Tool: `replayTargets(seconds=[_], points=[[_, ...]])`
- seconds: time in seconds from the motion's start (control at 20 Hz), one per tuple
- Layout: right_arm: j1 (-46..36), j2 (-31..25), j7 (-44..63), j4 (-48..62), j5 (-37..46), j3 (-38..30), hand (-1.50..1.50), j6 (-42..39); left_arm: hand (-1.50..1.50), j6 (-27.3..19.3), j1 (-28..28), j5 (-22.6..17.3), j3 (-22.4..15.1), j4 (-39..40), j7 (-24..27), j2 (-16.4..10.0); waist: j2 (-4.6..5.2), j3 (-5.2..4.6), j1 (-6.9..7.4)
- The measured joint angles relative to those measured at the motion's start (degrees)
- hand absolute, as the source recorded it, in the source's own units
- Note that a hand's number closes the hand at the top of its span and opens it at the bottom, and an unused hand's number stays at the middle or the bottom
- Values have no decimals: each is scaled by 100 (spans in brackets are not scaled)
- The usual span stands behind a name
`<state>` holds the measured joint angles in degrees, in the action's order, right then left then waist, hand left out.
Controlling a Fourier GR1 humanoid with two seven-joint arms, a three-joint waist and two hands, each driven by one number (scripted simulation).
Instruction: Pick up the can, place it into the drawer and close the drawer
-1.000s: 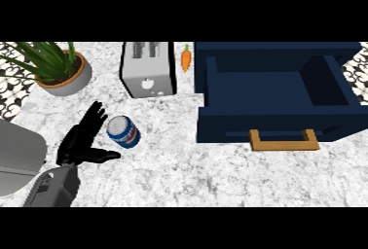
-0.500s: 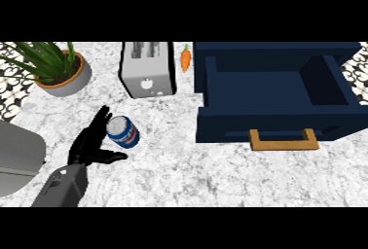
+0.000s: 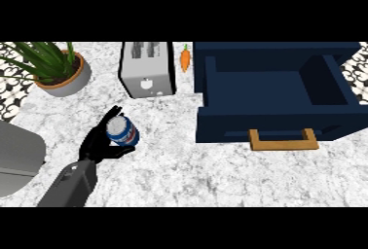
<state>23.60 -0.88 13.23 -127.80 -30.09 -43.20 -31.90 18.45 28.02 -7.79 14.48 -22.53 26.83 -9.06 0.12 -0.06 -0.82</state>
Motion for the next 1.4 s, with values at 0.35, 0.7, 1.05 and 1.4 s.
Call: replayTargets(seconds=[0.35,0.7,1.05,1.4], points=[[-101,30,56,70,32,45,-150,-18,150,490,435,-172,54,251,-242,35,0,1,1],[117,22,120,-114,-202,1,-150,42,150,831,454,-270,-70,-214,-232,220,-17,5,30],[453,75,16,-359,-204,195,-150,270,150,-186,20,-606,233,-1034,-50,512,-44,10,89],[583,55,-77,-360,-284,176,-150,274,150,-1078,-509,-939,-295,-2949,-849,808,-56,12,111]])
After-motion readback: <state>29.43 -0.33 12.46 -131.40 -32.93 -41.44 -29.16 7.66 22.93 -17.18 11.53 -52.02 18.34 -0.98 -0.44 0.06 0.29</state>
